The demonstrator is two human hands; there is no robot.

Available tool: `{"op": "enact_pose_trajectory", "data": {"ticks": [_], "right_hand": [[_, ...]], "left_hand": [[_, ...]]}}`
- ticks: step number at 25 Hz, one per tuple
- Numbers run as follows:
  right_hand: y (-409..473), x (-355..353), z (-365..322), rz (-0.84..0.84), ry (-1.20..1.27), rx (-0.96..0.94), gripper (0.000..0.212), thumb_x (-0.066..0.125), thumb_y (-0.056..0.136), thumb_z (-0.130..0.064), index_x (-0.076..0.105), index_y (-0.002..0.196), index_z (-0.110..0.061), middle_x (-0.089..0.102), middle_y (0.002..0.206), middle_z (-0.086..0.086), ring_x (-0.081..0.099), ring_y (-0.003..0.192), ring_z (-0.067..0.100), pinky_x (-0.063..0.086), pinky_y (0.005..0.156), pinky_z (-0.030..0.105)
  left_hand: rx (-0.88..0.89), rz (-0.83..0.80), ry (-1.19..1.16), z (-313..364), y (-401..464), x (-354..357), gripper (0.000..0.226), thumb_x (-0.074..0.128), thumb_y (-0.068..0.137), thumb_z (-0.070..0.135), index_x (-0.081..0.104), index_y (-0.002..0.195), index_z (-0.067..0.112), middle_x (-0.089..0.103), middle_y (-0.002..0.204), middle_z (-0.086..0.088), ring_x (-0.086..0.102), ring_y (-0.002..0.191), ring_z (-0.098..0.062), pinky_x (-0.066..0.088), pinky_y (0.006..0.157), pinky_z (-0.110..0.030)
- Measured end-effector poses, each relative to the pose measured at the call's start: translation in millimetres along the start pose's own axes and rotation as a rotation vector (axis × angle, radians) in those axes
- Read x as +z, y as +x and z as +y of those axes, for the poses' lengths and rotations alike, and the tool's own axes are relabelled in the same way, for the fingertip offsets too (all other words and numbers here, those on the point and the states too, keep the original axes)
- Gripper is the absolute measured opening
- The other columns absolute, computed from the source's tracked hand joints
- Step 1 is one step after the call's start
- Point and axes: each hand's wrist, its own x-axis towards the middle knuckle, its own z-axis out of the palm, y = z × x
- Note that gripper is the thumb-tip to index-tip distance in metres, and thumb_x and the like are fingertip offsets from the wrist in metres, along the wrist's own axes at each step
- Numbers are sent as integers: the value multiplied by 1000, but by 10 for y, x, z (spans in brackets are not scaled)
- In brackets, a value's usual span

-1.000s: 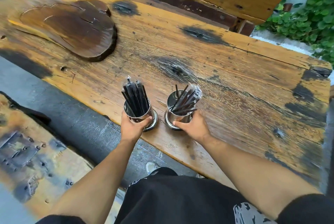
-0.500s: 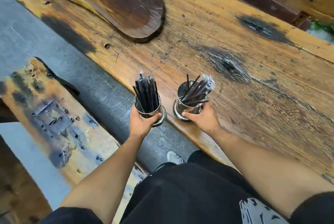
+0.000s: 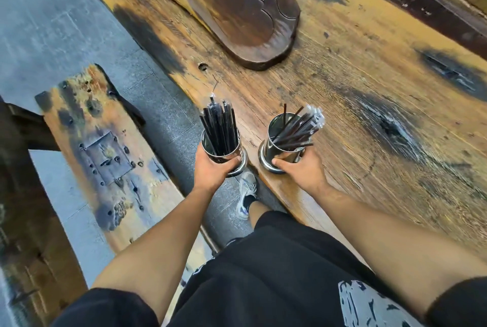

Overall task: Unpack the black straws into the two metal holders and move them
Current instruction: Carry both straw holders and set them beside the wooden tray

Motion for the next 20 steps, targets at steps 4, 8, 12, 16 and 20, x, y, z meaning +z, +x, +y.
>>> {"op": "enact_pose_trajectory", "data": {"ticks": [4, 8, 12, 16, 20], "right_hand": [[485, 197, -318, -4, 17, -20, 94, 83, 50, -73, 53, 127, -31, 69, 118, -6, 62, 116, 12, 49, 106, 40], [897, 352, -689, -6, 34, -10, 94, 83, 50, -72, 54, 128, -28, 67, 122, -5, 62, 117, 13, 50, 105, 39], [1295, 459, -1119, -4, 45, -14, 88, 83, 53, -69, 55, 126, -29, 65, 123, -7, 61, 118, 14, 50, 106, 40], [1676, 610, -1463, 4, 56, -23, 90, 83, 53, -69, 55, 128, -29, 63, 125, -6, 61, 117, 13, 49, 106, 38], [1972, 772, -1723, 10, 61, -7, 94, 83, 48, -77, 56, 125, -31, 66, 121, -10, 64, 113, 10, 53, 103, 38]], "left_hand": [[23, 17, 21, 180, 562, -72, 76, 98, 60, 23, 50, 119, 29, 64, 109, 19, 56, 98, 21, 40, 85, -1], [27, 0, 33, 443, 1155, -173, 74, 97, 61, 18, 55, 122, 21, 67, 111, 14, 62, 98, 11, 43, 88, 0], [15, -29, 36, 673, 1700, -311, 81, 98, 58, 21, 55, 126, 20, 69, 116, 12, 63, 104, 12, 48, 93, -8], [37, -37, 56, 835, 2096, -420, 74, 97, 60, 13, 57, 122, 18, 68, 109, 19, 61, 95, 23, 43, 84, 3], [51, -29, 70, 951, 2390, -596, 75, 98, 59, 21, 55, 121, 22, 67, 110, 18, 60, 98, 22, 43, 87, 1]]}}
